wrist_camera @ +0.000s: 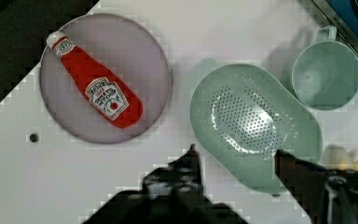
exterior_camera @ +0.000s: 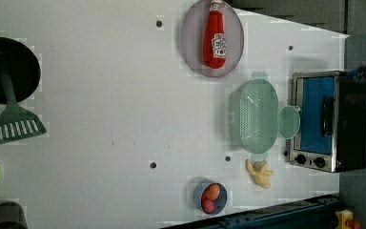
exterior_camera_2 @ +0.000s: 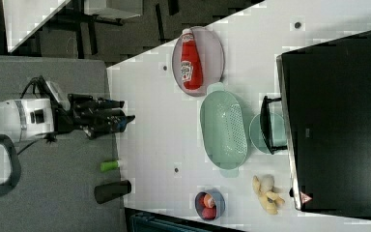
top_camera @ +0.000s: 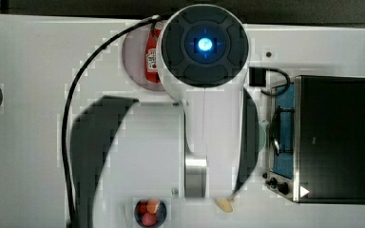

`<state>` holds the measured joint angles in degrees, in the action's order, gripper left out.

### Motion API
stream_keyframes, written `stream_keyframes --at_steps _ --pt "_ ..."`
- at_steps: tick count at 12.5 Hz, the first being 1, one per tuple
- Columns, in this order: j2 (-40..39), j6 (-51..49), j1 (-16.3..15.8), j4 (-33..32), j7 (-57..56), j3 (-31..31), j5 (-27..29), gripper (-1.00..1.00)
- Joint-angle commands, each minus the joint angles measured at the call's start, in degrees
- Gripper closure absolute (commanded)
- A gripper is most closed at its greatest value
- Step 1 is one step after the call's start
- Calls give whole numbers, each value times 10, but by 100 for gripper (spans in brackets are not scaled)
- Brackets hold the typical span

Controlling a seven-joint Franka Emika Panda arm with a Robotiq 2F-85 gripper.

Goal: Drag strainer right to left.

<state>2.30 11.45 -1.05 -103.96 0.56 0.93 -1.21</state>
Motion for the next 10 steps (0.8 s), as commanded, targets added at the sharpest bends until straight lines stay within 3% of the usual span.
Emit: stream_keyframes --at_steps 1,3,6,10 --pt "353 -114 25 -226 -4 34 -14 -59" --pt "350 -111 25 -227 -4 32 -14 -99" --pt "325 -85 24 -246 -3 25 -14 -100" --pt "245 60 24 -298 37 16 -14 -100"
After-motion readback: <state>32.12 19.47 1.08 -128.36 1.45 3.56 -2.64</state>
